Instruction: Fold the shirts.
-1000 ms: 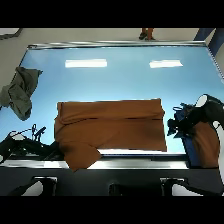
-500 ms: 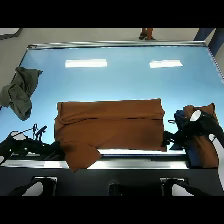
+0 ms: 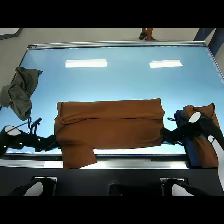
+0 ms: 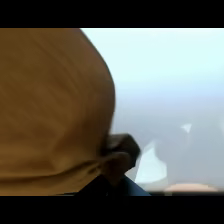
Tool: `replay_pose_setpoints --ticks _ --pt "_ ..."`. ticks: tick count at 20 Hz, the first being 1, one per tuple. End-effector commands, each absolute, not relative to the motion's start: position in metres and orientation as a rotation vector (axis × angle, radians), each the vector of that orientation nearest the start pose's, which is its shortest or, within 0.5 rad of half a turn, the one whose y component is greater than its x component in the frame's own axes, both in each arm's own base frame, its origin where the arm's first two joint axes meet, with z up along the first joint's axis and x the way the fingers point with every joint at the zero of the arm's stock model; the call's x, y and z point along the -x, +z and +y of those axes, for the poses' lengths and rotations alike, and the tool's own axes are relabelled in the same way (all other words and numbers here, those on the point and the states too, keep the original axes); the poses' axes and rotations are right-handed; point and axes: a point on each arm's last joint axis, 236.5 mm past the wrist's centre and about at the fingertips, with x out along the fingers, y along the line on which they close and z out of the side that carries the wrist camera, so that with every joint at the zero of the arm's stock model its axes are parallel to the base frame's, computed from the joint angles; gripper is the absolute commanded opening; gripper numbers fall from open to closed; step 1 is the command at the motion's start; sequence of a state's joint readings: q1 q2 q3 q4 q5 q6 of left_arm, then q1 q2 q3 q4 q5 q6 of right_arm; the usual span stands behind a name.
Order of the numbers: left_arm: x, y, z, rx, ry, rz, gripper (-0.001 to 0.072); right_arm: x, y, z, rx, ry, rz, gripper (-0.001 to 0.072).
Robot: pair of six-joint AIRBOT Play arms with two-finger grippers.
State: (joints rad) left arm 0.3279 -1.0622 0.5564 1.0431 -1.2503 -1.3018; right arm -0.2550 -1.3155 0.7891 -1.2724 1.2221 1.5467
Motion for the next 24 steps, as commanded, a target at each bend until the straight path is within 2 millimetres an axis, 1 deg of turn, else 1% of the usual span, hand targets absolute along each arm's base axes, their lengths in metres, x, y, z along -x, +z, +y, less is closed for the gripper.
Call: replay_pose_setpoints --ticks 1,2,3,5,7,9,10,13,15,16,18,19,21,22,23,24 --pt "-0.258 -0.026 -0.037 0.561 -0.231 1.418 0.0022 -0.289 -0.070 -0.001 -0.461 0.003 1.612 0.0043" --pt "-0.273 -0.012 -0.033 0.554 -0.217 1.374 0.0022 -0.306 -0.059 0.000 -0.425 0.014 1.559 0.0042" --pt "-0.287 0.000 -0.031 0.537 -0.214 1.333 0.0022 -0.329 -0.048 0.001 -0.400 0.013 1.487 0.0042" --pt "-0.317 0.018 -0.029 0.498 -0.214 1.254 0.0022 -0.368 -0.031 -0.001 -0.373 -0.021 1.370 0.0042" --pt "-0.352 0.030 -0.026 0.483 -0.208 1.199 0.0022 -0.396 -0.027 -0.005 -0.379 -0.045 1.327 0.0042" --pt "-0.384 0.033 -0.023 0.485 -0.204 1.180 0.0022 -0.421 -0.026 -0.006 -0.394 -0.040 1.311 0.0042" --pt "-0.400 0.031 -0.022 0.481 -0.211 1.183 0.0023 -0.435 -0.027 -0.006 -0.406 -0.040 1.299 0.0042" --pt "-0.441 0.013 -0.025 0.489 -0.222 1.215 0.0023 -0.471 -0.035 -0.002 -0.447 -0.023 1.267 0.0042" --pt "-0.459 -0.003 -0.030 0.488 -0.233 1.242 0.0023 -0.485 -0.048 0.003 -0.509 -0.032 1.267 0.0043" --pt "-0.464 -0.014 -0.031 0.494 -0.233 1.262 0.0023 -0.486 -0.058 0.002 -0.531 -0.050 1.283 0.0044" --pt "-0.462 -0.040 -0.030 0.535 -0.209 1.326 0.0024 -0.478 -0.079 0.006 -0.550 -0.055 1.348 0.0045" --pt "-0.457 -0.051 -0.031 0.552 -0.204 1.366 0.0025 -0.474 -0.085 0.011 -0.571 -0.046 1.376 0.0046" --pt "-0.445 -0.067 -0.036 0.563 -0.220 1.441 0.0031 -0.470 -0.089 0.013 -0.575 -0.041 1.396 0.0047" --pt "-0.441 -0.070 -0.037 0.567 -0.225 1.464 0.0106 -0.471 -0.087 0.012 -0.577 -0.041 1.392 0.0057" --pt "-0.439 -0.069 -0.037 0.568 -0.229 1.472 0.0310 -0.470 -0.085 0.013 -0.578 -0.038 1.392 0.0196" --pt "-0.438 -0.064 -0.036 0.568 -0.235 1.475 0.0480 -0.469 -0.078 0.014 -0.558 -0.015 1.397 0.0413"
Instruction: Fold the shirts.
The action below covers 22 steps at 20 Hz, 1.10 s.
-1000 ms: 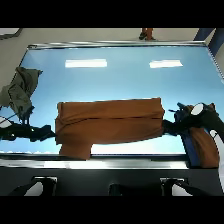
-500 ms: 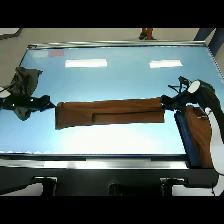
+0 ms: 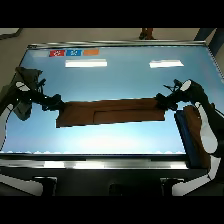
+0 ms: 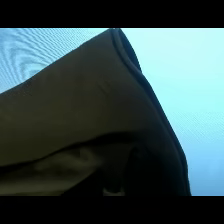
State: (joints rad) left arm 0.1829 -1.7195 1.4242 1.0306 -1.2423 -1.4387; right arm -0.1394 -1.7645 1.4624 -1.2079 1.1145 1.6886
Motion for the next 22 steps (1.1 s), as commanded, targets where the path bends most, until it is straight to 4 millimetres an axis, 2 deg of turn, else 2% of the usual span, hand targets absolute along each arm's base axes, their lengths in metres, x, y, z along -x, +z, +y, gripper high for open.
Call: replay_pose_setpoints --ticks 1,2,4,6,7,8,10,12,15,16,18,19,21,22 --pt "-0.438 -0.057 -0.034 0.566 -0.243 1.475 0.0510 -0.468 -0.068 0.015 -0.509 0.031 1.399 0.0551" --pt "-0.440 -0.047 -0.030 0.563 -0.249 1.468 0.0510 -0.468 -0.056 0.010 -0.484 0.059 1.393 0.0623" --pt "-0.447 -0.023 -0.022 0.551 -0.252 1.421 0.0509 -0.473 -0.043 -0.014 -0.523 0.030 1.355 0.0643" --pt "-0.454 0.003 -0.019 0.528 -0.251 1.347 0.0510 -0.465 -0.051 -0.037 -0.597 -0.003 1.381 0.0644" --pt "-0.454 0.016 -0.019 0.515 -0.257 1.316 0.0509 -0.458 -0.060 -0.039 -0.615 0.000 1.423 0.0666" --pt "-0.454 0.027 -0.022 0.502 -0.264 1.294 0.0509 -0.450 -0.069 -0.037 -0.622 0.012 1.466 0.0673" --pt "-0.452 0.049 -0.028 0.476 -0.279 1.251 0.0509 -0.444 -0.085 -0.021 -0.667 0.069 1.530 0.0674" --pt "-0.449 0.066 -0.036 0.451 -0.296 1.217 0.0509 -0.449 -0.091 -0.003 -0.765 0.117 1.536 0.0673" --pt "-0.445 0.082 -0.054 0.416 -0.333 1.192 0.0509 -0.452 -0.096 0.012 -0.865 0.151 1.548 0.0666" --pt "-0.443 0.083 -0.064 0.403 -0.351 1.196 0.0508 -0.453 -0.097 0.015 -0.883 0.158 1.548 0.0619" --pt "-0.441 0.079 -0.087 0.375 -0.393 1.210 0.0495 -0.458 -0.098 0.017 -0.897 0.143 1.531 0.0421" --pt "-0.441 0.077 -0.100 0.361 -0.413 1.211 0.0488 -0.463 -0.099 0.020 -0.889 0.141 1.515 0.0347" --pt "-0.438 0.070 -0.130 0.328 -0.459 1.212 0.0488 -0.466 -0.097 0.032 -0.880 0.157 1.511 0.0060" --pt "-0.437 0.064 -0.147 0.313 -0.481 1.211 0.0470 -0.464 -0.091 0.040 -0.865 0.183 1.517 0.0046"
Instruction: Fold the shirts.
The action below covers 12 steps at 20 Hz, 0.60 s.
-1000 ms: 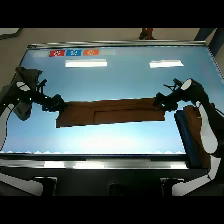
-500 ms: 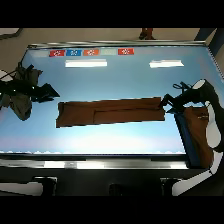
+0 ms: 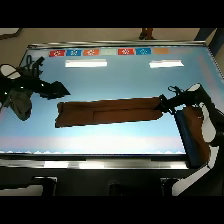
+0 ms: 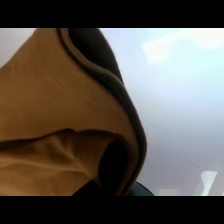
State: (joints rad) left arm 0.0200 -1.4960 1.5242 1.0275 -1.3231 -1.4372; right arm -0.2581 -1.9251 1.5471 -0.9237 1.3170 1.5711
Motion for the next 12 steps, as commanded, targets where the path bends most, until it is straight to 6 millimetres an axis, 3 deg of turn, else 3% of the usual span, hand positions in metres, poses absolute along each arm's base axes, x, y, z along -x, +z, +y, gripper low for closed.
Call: replay_pose_setpoints --ticks 1,2,3,8,10,12 --pt "-0.436 0.057 -0.163 0.299 -0.500 1.209 0.0321 -0.462 -0.082 0.048 -0.834 0.222 1.514 0.0045" --pt "-0.435 0.047 -0.181 0.288 -0.516 1.207 0.0076 -0.461 -0.068 0.056 -0.791 0.263 1.500 0.0045" --pt "-0.435 0.035 -0.201 0.276 -0.533 1.202 0.0029 -0.460 -0.052 0.062 -0.759 0.287 1.479 0.0045" --pt "-0.415 -0.037 -0.303 0.414 -0.554 1.322 0.0030 -0.446 0.068 0.100 -0.564 0.401 1.270 0.0044" --pt "-0.412 -0.052 -0.339 0.564 -0.573 1.352 0.0030 -0.430 0.110 0.120 -0.507 0.451 1.201 0.0044" --pt "-0.412 -0.063 -0.362 0.690 -0.569 1.370 0.0029 -0.410 0.148 0.137 -0.472 0.494 1.146 0.0044"
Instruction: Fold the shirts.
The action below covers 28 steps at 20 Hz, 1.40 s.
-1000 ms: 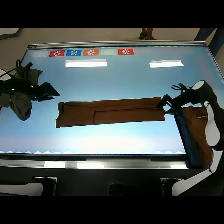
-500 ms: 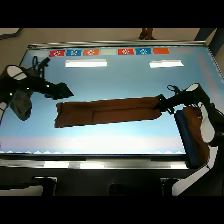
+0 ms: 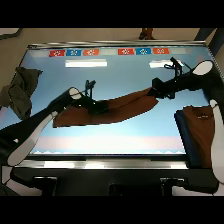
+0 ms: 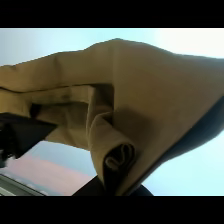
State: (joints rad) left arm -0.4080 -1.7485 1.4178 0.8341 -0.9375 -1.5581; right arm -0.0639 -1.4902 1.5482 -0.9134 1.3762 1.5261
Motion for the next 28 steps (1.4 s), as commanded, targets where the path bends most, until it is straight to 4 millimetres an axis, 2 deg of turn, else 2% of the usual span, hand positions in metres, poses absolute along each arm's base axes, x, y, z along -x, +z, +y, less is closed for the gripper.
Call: replay_pose_setpoints --ticks 1,3,6,8,10,12,13,15,17,18,20,21,23,24,25,28 --pt "-0.411 -0.067 -0.372 0.754 -0.566 1.389 0.0029 -0.400 0.165 0.144 -0.458 0.511 1.114 0.0044" --pt "-0.407 -0.073 -0.394 0.874 -0.569 1.413 0.0029 -0.382 0.189 0.153 -0.459 0.527 1.084 0.0044" --pt "-0.403 -0.064 -0.441 1.040 -0.623 1.366 0.0029 -0.349 0.204 0.156 -0.467 0.538 1.129 0.0045" --pt "-0.399 -0.059 -0.463 1.101 -0.641 1.334 0.0028 -0.348 0.210 0.154 -0.481 0.511 1.112 0.0045" --pt "-0.406 -0.045 -0.458 1.048 -0.711 1.272 0.0026 -0.354 0.210 0.154 -0.492 0.508 1.095 0.0044" --pt "-0.428 -0.018 -0.426 0.957 -0.735 1.182 0.0025 -0.369 0.209 0.160 -0.535 0.519 1.077 0.0044" --pt "-0.446 0.003 -0.399 0.885 -0.726 1.112 0.0025 -0.375 0.207 0.168 -0.563 0.541 1.079 0.0044" --pt "-0.485 0.052 -0.326 0.797 -0.649 0.963 0.0025 -0.388 0.195 0.194 -0.590 0.588 1.092 0.0044" --pt "-0.515 0.110 -0.242 0.743 -0.556 0.796 0.0026 -0.400 0.178 0.238 -0.616 0.647 1.102 0.0044" --pt "-0.521 0.138 -0.200 0.729 -0.513 0.723 0.0026 -0.406 0.167 0.266 -0.639 0.679 1.109 0.0044" --pt "-0.520 0.186 -0.133 0.721 -0.446 0.613 0.0026 -0.412 0.140 0.321 -0.701 0.727 1.141 0.0044" --pt "-0.514 0.205 -0.109 0.713 -0.423 0.574 0.0026 -0.415 0.122 0.347 -0.736 0.736 1.158 0.0044" --pt "-0.494 0.232 -0.073 0.638 -0.392 0.527 0.0027 -0.418 0.086 0.391 -0.813 0.734 1.196 0.0044" --pt "-0.484 0.236 -0.062 0.594 -0.375 0.533 0.0027 -0.417 0.068 0.408 -0.844 0.731 1.215 0.0044" --pt "-0.474 0.236 -0.055 0.546 -0.362 0.550 0.0027 -0.415 0.050 0.425 -0.882 0.722 1.245 0.0045" --pt "-0.448 0.227 -0.052 0.419 -0.353 0.628 0.0027 -0.416 0.007 0.452 -0.927 0.664 1.258 0.0048"
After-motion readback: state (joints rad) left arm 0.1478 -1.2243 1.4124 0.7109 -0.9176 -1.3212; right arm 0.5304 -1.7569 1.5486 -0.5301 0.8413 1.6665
